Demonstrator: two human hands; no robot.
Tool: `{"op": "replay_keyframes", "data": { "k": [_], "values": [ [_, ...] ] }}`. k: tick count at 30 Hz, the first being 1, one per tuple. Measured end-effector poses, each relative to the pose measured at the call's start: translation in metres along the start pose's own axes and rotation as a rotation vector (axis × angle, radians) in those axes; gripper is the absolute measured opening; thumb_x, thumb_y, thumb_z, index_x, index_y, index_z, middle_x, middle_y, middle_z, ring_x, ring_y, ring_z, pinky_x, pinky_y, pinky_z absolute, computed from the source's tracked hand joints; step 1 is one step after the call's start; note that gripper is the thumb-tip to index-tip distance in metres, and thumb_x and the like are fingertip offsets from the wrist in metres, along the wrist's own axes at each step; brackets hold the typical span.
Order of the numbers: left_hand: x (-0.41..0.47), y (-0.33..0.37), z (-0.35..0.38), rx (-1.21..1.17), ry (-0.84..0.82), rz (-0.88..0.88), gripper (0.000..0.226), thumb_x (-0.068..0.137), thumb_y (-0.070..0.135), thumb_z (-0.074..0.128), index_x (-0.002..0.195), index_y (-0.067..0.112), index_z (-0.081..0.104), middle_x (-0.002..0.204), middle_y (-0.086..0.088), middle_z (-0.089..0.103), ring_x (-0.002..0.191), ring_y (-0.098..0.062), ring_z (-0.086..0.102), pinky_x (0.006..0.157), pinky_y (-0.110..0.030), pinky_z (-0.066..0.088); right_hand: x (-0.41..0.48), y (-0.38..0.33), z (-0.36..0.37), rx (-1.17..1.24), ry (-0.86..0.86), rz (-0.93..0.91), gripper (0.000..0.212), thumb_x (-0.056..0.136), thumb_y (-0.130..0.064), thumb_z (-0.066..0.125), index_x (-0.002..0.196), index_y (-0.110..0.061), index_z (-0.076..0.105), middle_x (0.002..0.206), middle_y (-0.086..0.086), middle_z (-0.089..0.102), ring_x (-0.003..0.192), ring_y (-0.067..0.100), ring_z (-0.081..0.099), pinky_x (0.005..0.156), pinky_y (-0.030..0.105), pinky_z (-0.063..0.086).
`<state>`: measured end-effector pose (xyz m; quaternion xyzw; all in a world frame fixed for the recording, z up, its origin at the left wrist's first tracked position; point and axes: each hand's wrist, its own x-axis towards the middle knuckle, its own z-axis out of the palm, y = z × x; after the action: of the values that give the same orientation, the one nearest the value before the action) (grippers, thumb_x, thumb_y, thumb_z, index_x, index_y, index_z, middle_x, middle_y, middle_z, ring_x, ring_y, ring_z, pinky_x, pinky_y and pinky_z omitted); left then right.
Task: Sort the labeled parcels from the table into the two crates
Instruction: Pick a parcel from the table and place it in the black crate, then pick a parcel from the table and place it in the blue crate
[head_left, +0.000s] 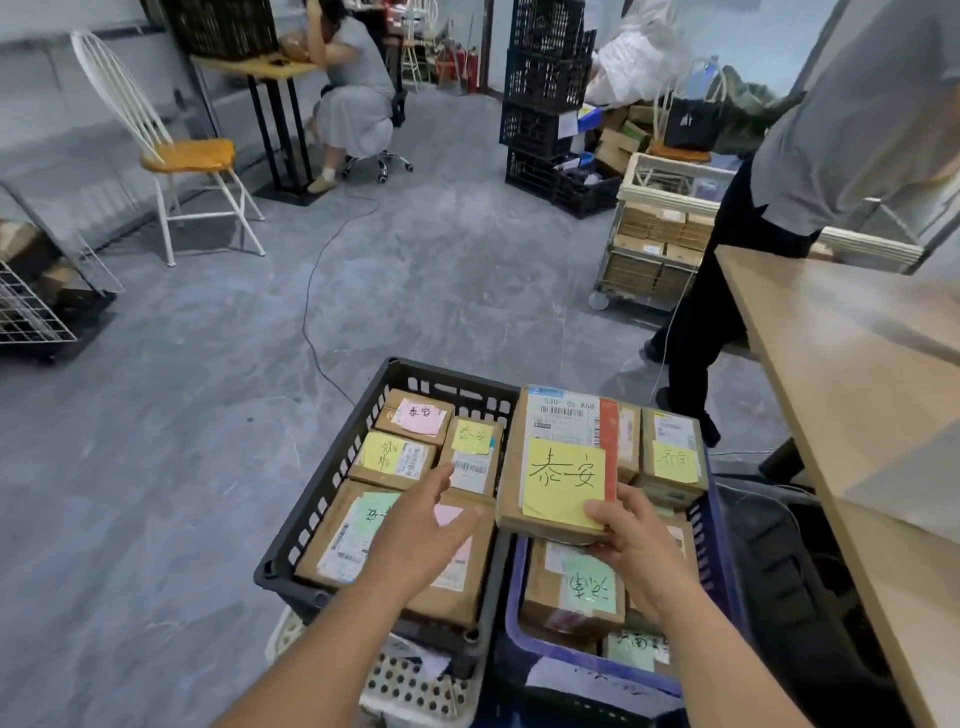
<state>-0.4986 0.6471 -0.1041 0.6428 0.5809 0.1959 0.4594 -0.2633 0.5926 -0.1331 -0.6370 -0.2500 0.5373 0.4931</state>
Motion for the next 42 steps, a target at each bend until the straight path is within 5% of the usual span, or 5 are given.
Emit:
{"op": "replay_keyframes", "data": {
  "k": [7, 11, 15, 26, 42],
  "values": [
    [0.071, -0.016, -0.064, 0.107, -0.107, 0.098, 0.064, 0.09, 0.038, 0.061, 0.146, 0.035, 0.029, 0.139, 0.019, 0.042, 0.127, -0.006, 0.039, 0.1, -0.024, 0.036, 0.043, -0.002, 0.066, -0.026, 0.091, 0.033, 0.068, 0.057, -0.037, 0.079, 0.119, -0.022, 0.057, 0.117, 0.006, 0.069, 0.106, 0.028, 0.066, 0.085, 0.041, 0.053],
    [0.113, -0.027, -0.075, 0.152, -0.199, 0.13, 0.055, 0.091, 0.034, 0.061, 0.136, 0.046, 0.031, 0.109, 0.04, 0.038, 0.112, 0.003, 0.045, 0.083, -0.016, 0.038, 0.078, 0.007, 0.095, -0.027, 0.116, 0.079, 0.034, 0.085, -0.017, 0.069, 0.116, -0.023, 0.057, 0.113, 0.003, 0.07, 0.102, 0.024, 0.067, 0.075, 0.031, 0.05],
    [0.157, -0.047, -0.07, 0.232, -0.228, 0.074, 0.063, 0.09, 0.038, 0.061, 0.145, 0.039, 0.029, 0.143, 0.016, 0.042, 0.121, -0.012, 0.05, 0.094, -0.026, 0.042, 0.115, 0.022, 0.112, -0.026, 0.131, 0.128, 0.033, 0.088, -0.014, 0.066, 0.118, -0.023, 0.056, 0.113, -0.001, 0.069, 0.102, 0.018, 0.067, 0.083, 0.033, 0.054],
    [0.25, -0.108, -0.01, 0.242, -0.41, 0.077, 0.078, 0.092, 0.034, 0.06, 0.134, 0.064, 0.001, 0.131, 0.029, 0.041, 0.123, 0.003, 0.04, 0.098, -0.025, 0.04, 0.213, 0.058, 0.111, -0.113, 0.073, 0.187, 0.032, 0.093, -0.025, 0.059, 0.124, -0.033, 0.053, 0.117, -0.014, 0.063, 0.106, 0.006, 0.06, 0.096, 0.032, 0.048],
    [0.32, -0.133, 0.061, 0.296, -0.332, 0.084, 0.067, 0.102, 0.027, 0.04, 0.15, 0.043, -0.004, 0.14, 0.001, 0.05, 0.099, -0.009, 0.048, 0.081, -0.023, 0.038, 0.29, 0.078, 0.099, -1.018, 0.235, -0.025, 0.05, 0.102, -0.03, 0.041, 0.15, -0.022, 0.026, 0.122, 0.013, 0.045, 0.095, 0.026, 0.055, 0.085, 0.034, 0.046]
  ]
}}
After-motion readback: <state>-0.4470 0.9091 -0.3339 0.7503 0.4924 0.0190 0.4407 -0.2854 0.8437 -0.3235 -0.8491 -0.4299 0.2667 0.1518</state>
